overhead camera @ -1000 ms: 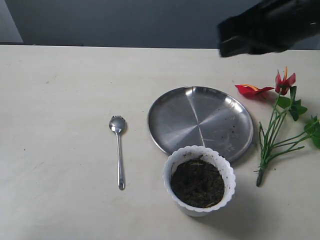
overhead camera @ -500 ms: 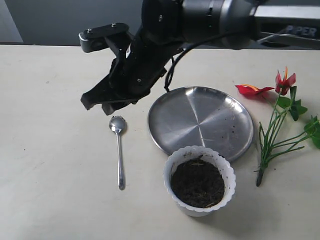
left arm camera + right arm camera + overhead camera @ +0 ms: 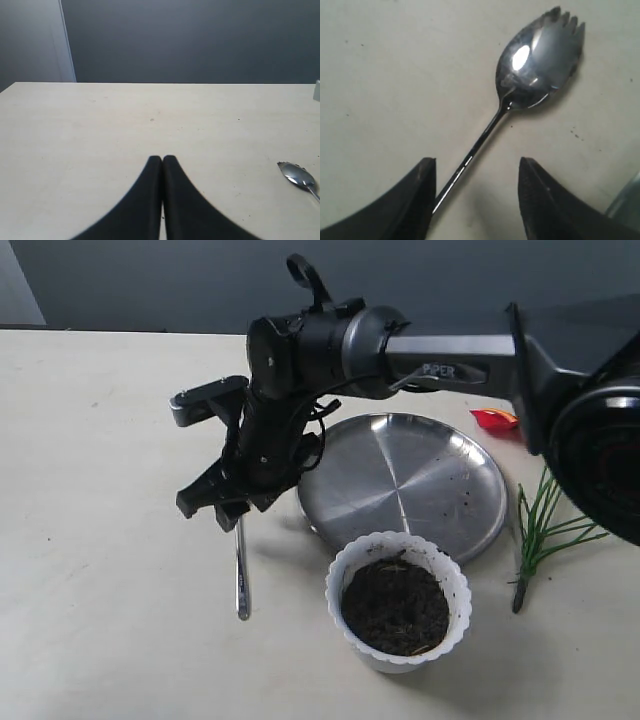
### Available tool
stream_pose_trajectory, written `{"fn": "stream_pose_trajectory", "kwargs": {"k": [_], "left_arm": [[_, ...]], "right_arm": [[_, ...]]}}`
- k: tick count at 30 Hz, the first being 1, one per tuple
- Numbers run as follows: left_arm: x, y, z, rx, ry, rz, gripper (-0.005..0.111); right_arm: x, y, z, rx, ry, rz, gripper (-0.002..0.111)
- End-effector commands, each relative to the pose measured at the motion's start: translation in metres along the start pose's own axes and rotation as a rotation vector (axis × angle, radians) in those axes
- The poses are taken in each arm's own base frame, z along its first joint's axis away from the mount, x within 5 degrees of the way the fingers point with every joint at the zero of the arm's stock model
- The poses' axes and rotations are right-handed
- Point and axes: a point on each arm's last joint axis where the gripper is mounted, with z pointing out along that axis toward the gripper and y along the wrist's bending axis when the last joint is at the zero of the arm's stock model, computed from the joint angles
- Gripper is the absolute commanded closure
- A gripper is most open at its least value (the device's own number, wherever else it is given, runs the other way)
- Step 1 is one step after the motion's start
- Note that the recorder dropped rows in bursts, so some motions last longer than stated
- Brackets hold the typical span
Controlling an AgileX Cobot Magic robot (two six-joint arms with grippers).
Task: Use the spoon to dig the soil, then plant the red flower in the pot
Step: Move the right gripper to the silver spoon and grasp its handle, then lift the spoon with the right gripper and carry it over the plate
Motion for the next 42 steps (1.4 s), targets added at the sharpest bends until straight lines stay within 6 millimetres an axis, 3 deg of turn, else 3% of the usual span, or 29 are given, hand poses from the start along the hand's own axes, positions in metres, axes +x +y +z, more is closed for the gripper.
{"fn": "stream_pose_trajectory", "kwargs": {"k": [1, 8, 11, 15, 18, 21, 27, 30, 33, 39, 42], "left_arm": [[-0.001, 0.0, 0.0, 0.005, -0.006, -0.005, 0.106], [-0.001, 0.0, 0.0, 0.005, -0.006, -0.005, 0.106], [-0.001, 0.0, 0.0, 0.005, -0.006, -0.005, 0.106], [-0.001, 0.0, 0.0, 0.005, -0.006, -0.005, 0.106], [-0.001, 0.0, 0.0, 0.005, -0.006, -0.005, 0.106], [-0.001, 0.0, 0.0, 0.005, -0.006, -0.005, 0.106], [-0.001, 0.0, 0.0, 0.005, -0.006, -0.005, 0.106], [-0.001, 0.0, 0.0, 0.005, -0.006, -0.007, 0.106], [-0.001, 0.0, 0.0, 0.005, -0.006, -0.007, 0.106], [-0.001, 0.0, 0.0, 0.005, -0.006, -0.007, 0.106], [-0.001, 0.0, 0.0, 0.005, -0.006, -0.007, 0.106]], "right_arm": [[0.002, 0.0, 0.012, 0.004, 0.03, 0.006, 0.06], [0.004, 0.018, 0.022, 0.052, 0.028, -0.047, 0.06], [0.006, 0.024, 0.032, 0.15, 0.041, -0.047, 0.06], [0.014, 0.026, 0.046, 0.135, 0.102, -0.024, 0.06], [0.018, 0.027, 0.048, 0.114, 0.147, 0.001, 0.078], [0.021, 0.029, 0.047, 0.1, 0.184, 0.017, 0.108], [0.018, 0.039, 0.045, 0.034, 0.172, 0.059, 0.109], [0.008, 0.042, 0.031, 0.033, 0.134, 0.043, 0.109], [-0.006, 0.048, 0.004, 0.031, 0.058, -0.008, 0.109], [-0.024, 0.057, -0.068, 0.1, -0.054, -0.207, 0.109], [-0.022, 0.048, -0.107, 0.271, -0.04, -0.294, 0.109]]}}
